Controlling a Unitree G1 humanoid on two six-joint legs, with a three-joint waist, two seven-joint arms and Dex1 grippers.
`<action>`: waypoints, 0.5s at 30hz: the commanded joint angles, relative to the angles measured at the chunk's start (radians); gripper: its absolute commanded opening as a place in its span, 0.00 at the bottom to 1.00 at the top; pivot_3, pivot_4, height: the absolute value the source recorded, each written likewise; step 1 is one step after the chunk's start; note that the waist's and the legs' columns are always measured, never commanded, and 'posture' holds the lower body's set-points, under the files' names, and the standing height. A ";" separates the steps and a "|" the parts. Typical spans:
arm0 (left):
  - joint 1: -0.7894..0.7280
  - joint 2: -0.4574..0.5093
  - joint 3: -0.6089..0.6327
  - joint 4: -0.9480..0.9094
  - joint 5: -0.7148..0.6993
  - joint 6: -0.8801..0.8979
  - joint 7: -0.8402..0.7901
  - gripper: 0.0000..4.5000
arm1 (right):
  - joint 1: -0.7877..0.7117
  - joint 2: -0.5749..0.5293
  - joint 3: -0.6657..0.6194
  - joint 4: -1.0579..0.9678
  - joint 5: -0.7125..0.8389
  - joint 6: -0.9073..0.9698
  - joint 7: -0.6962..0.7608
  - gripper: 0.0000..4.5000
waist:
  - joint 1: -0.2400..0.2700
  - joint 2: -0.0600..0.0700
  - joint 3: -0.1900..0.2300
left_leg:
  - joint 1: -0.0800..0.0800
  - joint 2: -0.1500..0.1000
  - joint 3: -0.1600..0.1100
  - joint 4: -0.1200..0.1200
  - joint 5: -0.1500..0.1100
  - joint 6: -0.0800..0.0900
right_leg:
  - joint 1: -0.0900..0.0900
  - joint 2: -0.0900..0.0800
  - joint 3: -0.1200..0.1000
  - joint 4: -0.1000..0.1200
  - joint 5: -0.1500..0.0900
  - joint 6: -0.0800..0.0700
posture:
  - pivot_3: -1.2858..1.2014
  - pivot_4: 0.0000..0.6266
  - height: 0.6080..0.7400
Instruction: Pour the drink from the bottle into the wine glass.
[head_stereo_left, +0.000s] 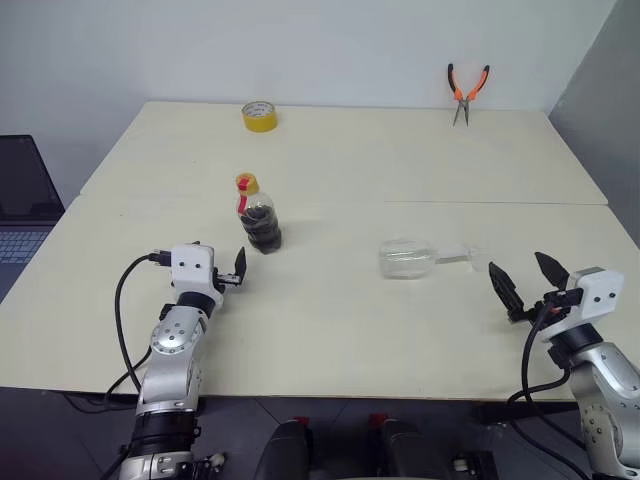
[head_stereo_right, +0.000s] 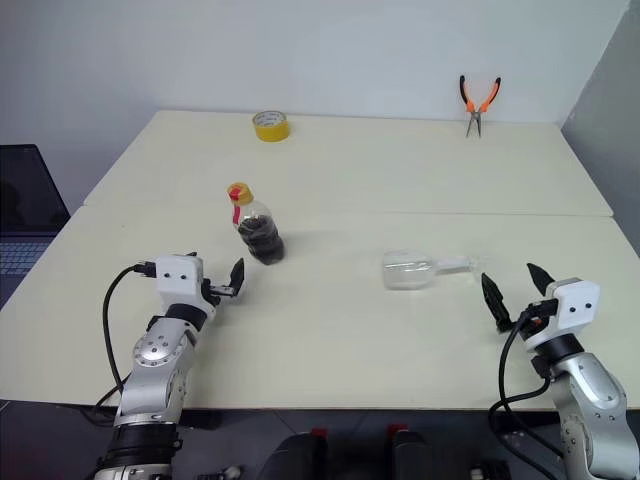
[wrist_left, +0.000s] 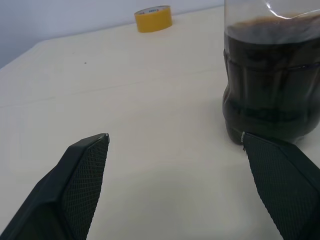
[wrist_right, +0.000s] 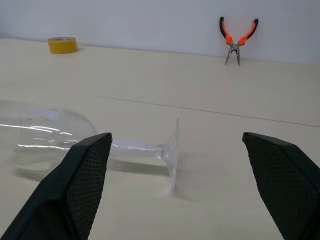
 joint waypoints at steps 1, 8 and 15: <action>0.001 0.013 -0.006 -0.008 0.013 -0.050 -0.011 1.00 | -0.014 -0.004 -0.014 -0.016 0.012 -0.006 0.006 1.00 | 0.000 0.000 0.000 | 0.000 0.000 0.000 0.000 0.000 0.000 | 0.000 0.000 0.000 0.000 0.000 0.000 | 0.52 0.24 1.00; 0.022 0.016 -0.023 0.000 0.054 -0.089 0.003 1.00 | -0.015 -0.005 -0.005 -0.016 0.014 -0.003 0.019 1.00 | 0.000 0.000 0.000 | 0.000 0.000 0.000 0.000 0.000 0.000 | 0.000 0.000 0.000 0.000 0.000 0.000 | 0.52 0.24 1.00; 0.047 0.013 -0.009 -0.028 -0.007 -0.085 -0.033 1.00 | -0.001 -0.036 0.049 -0.101 0.015 0.056 0.052 1.00 | -0.001 0.000 0.000 | 0.000 0.000 0.000 0.000 0.000 0.000 | 0.000 0.000 0.000 0.000 0.000 0.000 | 0.52 0.24 1.00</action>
